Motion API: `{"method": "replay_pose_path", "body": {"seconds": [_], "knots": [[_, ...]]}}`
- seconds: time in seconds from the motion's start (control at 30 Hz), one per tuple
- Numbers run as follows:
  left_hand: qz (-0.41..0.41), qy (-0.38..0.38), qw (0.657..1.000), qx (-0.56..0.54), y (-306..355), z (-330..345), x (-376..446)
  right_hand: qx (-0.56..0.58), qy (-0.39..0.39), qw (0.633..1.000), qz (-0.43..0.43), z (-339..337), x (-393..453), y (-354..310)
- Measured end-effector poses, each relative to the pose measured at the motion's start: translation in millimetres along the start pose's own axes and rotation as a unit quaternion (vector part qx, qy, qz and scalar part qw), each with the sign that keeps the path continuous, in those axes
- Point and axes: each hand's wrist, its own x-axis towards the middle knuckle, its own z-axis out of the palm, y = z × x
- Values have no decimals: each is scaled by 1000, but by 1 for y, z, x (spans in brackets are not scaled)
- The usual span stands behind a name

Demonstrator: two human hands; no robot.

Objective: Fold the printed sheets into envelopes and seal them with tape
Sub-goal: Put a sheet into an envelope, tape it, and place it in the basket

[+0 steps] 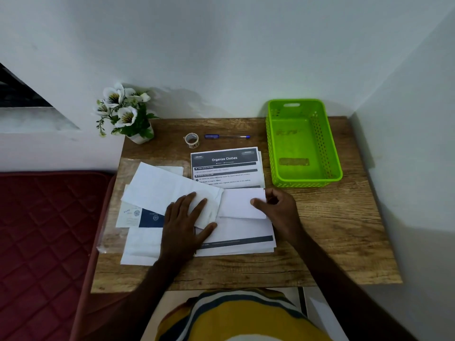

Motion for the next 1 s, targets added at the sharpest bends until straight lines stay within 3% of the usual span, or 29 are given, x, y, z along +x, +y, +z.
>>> {"method": "replay_pose_path", "body": {"seconds": [0.1,0.17,0.4,0.53,0.63,1.0], "knots": [[2,16,1000,-2,1,2,0,20,-35,999,20,4,-8,-1],[-3,32,999,-8,4,4,2,-4,-18,1000,15,9,-15,2],[-4,74,997,-3,9,7,5,-20,102,993,-61,3,-28,-12],[-20,102,994,10,15,7,7,47,193,975,-100,-9,-32,-29],[-33,100,994,13,20,6,9,67,212,968,-114,-15,-34,-37],[-24,86,996,18,33,-5,11,66,158,985,25,-12,-35,-19]]}}
